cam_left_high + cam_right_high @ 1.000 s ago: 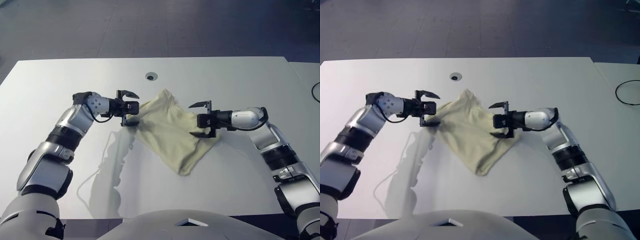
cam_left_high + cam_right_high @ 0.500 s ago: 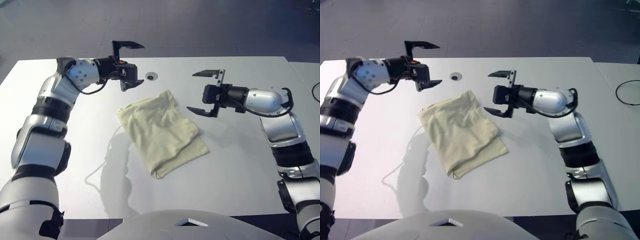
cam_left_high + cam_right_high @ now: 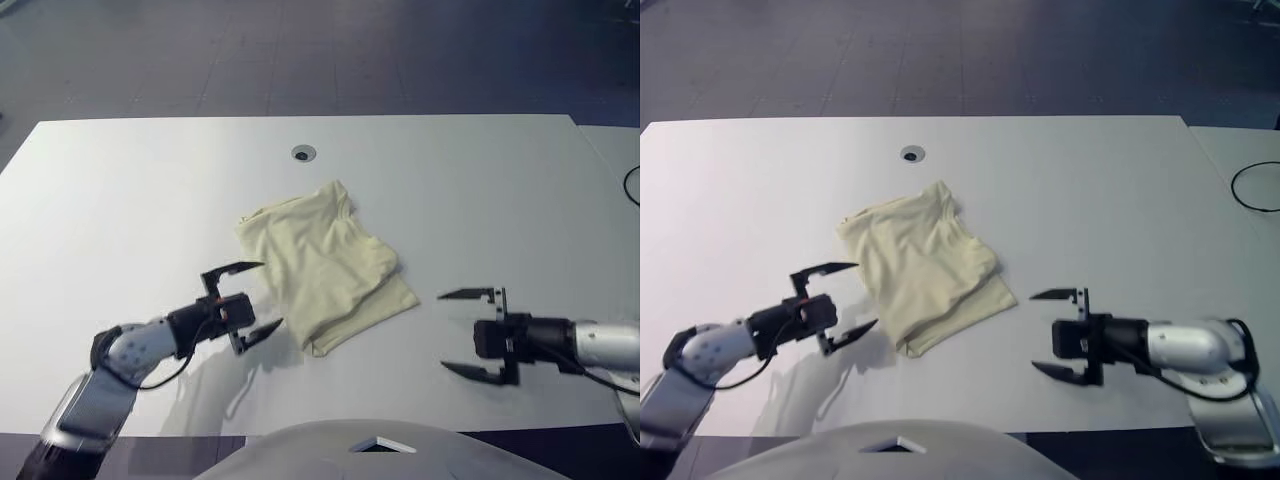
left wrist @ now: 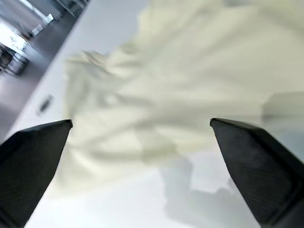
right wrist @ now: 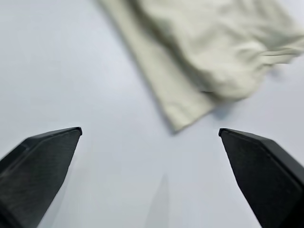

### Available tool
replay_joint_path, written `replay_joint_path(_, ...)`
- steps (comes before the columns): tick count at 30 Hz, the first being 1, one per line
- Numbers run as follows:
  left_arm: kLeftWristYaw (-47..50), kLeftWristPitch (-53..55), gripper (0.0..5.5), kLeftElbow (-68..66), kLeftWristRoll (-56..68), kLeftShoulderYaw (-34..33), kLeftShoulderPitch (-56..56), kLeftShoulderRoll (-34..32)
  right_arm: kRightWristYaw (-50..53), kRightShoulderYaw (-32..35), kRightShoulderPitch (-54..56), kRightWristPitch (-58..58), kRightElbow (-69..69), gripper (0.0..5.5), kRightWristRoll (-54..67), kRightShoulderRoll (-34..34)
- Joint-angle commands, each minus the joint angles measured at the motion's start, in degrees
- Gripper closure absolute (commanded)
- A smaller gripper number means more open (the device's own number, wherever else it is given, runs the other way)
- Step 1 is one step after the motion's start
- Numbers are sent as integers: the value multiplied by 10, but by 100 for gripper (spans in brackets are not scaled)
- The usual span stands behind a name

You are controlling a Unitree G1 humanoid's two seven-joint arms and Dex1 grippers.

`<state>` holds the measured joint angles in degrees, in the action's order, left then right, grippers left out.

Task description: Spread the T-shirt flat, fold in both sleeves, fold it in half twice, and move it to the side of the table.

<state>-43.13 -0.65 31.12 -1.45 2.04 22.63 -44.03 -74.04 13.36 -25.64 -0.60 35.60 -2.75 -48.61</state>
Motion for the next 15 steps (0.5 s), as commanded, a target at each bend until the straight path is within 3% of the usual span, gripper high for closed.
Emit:
replay_joint_path(1, 22, 148, 10, 165, 3, -17, 32, 8, -4, 44, -23, 40, 31, 13, 0, -46)
replay_joint_path(7, 60, 265, 10, 231, 2, 3, 34, 40, 21, 40, -30, 61, -2, 13, -4, -60)
replay_joint_path(15, 103, 283, 10, 160, -96, 141, -19, 60, 50, -24, 74, 53, -33, 13, 4, -79)
